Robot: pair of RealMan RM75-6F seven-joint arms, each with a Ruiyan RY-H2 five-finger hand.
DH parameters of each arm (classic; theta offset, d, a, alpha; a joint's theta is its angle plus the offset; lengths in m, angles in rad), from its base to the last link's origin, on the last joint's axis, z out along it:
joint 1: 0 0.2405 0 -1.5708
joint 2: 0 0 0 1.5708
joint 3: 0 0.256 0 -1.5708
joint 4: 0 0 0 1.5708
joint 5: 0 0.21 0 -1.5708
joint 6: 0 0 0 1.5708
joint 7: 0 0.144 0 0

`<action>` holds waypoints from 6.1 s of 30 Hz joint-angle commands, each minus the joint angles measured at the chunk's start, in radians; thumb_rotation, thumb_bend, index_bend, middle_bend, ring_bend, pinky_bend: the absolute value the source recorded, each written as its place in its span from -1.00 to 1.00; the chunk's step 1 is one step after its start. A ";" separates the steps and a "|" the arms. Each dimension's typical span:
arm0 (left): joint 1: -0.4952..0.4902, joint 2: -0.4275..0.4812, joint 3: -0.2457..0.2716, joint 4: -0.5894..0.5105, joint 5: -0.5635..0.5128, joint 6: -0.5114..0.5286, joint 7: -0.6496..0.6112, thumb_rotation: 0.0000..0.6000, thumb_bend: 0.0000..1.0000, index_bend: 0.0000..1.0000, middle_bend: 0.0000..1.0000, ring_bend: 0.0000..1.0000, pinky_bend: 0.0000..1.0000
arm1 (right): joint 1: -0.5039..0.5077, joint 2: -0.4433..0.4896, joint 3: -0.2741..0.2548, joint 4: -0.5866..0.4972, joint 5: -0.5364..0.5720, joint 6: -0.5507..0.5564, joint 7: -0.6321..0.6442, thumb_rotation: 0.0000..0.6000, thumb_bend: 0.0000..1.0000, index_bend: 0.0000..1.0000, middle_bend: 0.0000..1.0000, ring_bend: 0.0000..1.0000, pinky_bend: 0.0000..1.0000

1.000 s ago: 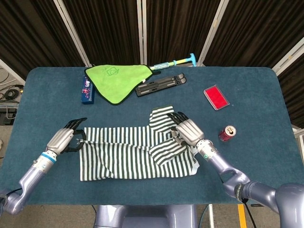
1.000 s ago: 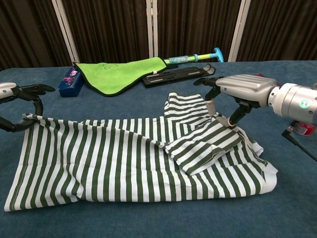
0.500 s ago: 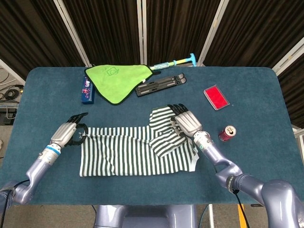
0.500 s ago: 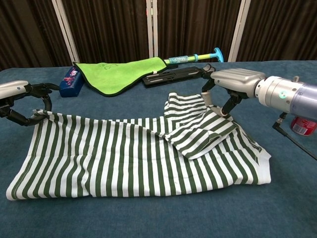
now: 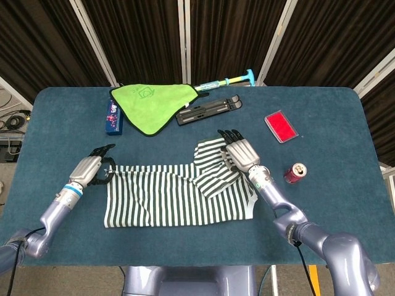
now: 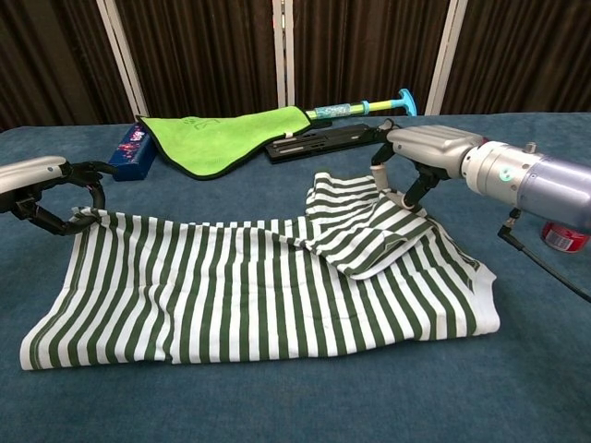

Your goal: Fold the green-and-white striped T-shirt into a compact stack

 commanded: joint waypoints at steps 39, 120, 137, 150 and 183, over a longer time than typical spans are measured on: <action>0.014 -0.015 -0.028 0.083 -0.015 0.050 -0.011 1.00 -0.60 -1.00 -1.00 -1.00 -1.00 | 0.045 -0.115 -0.018 0.256 0.003 -0.023 0.105 1.00 -0.18 0.49 -0.99 -1.00 -1.00; 0.299 0.346 -0.071 -0.531 -0.207 0.368 0.611 1.00 -0.60 -1.00 -1.00 -1.00 -1.00 | 0.360 -0.142 0.120 0.281 0.292 -0.462 -0.288 1.00 -0.64 -0.35 -1.00 -1.00 -1.00; 0.303 0.337 -0.081 -0.526 -0.204 0.368 0.616 1.00 -0.60 -1.00 -1.00 -1.00 -1.00 | 0.347 -0.200 0.065 0.387 0.186 -0.458 -0.129 1.00 -0.45 -0.20 -1.00 -1.00 -1.00; 0.307 0.336 -0.086 -0.512 -0.195 0.364 0.595 1.00 -0.60 -1.00 -1.00 -1.00 -1.00 | 0.349 -0.239 0.038 0.457 0.136 -0.470 -0.049 1.00 -0.30 0.03 -1.00 -1.00 -1.00; 0.320 0.353 -0.079 -0.549 -0.143 0.383 0.577 1.00 -0.60 -1.00 -1.00 -1.00 -1.00 | 0.236 -0.176 -0.024 0.322 0.037 -0.190 -0.060 1.00 -0.09 0.40 -0.99 -1.00 -1.00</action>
